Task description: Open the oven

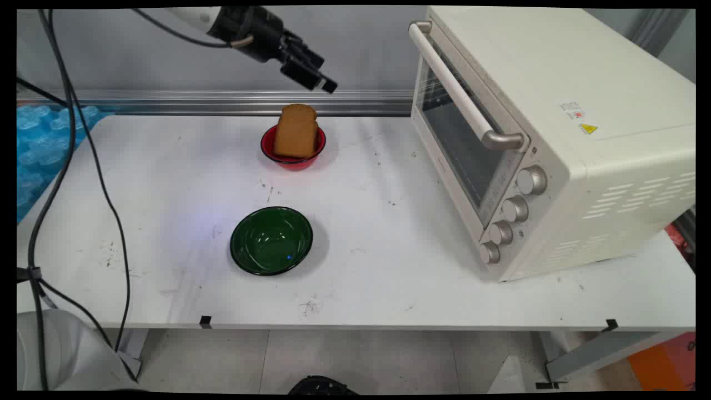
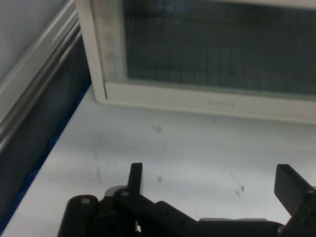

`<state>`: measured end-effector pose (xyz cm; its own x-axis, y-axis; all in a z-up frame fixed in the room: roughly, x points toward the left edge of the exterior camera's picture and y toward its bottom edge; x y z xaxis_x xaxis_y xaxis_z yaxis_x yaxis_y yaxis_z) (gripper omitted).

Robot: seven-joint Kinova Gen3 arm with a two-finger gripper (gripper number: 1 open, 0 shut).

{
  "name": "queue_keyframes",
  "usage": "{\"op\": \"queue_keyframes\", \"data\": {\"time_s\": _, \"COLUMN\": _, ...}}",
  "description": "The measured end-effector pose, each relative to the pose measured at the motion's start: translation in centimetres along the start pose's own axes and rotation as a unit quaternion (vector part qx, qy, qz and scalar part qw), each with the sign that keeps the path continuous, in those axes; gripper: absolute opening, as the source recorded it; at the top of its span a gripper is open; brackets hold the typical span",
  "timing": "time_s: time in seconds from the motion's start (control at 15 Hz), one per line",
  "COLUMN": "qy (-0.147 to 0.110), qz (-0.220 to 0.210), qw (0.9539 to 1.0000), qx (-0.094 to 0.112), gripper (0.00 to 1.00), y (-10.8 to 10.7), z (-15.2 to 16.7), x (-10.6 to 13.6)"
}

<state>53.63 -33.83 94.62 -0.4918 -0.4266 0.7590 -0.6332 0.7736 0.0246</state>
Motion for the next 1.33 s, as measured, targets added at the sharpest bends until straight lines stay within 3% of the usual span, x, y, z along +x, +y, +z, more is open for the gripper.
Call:
{"op": "queue_keyframes", "data": {"time_s": 0.4, "qy": 0.026, "qz": 0.007, "qw": 0.9996, "qx": 0.003, "gripper": 1.0, "y": 0.9, "z": 1.2, "x": 3.7}}
{"op": "queue_keyframes", "data": {"time_s": 1.2, "qy": 0.066, "qz": 0.021, "qw": 0.9976, "qx": -0.002, "gripper": 1.0, "y": 2.7, "z": 4.5, "x": 8.7}}
{"op": "queue_keyframes", "data": {"time_s": 1.27, "qy": 0.068, "qz": 0.021, "qw": 0.9974, "qx": -0.002, "gripper": 0.0, "y": 2.8, "z": 4.8, "x": 9.0}}
{"op": "queue_keyframes", "data": {"time_s": 1.33, "qy": 0.071, "qz": 0.021, "qw": 0.9973, "qx": -0.002, "gripper": 0.0, "y": 3.0, "z": 5.0, "x": 9.2}}
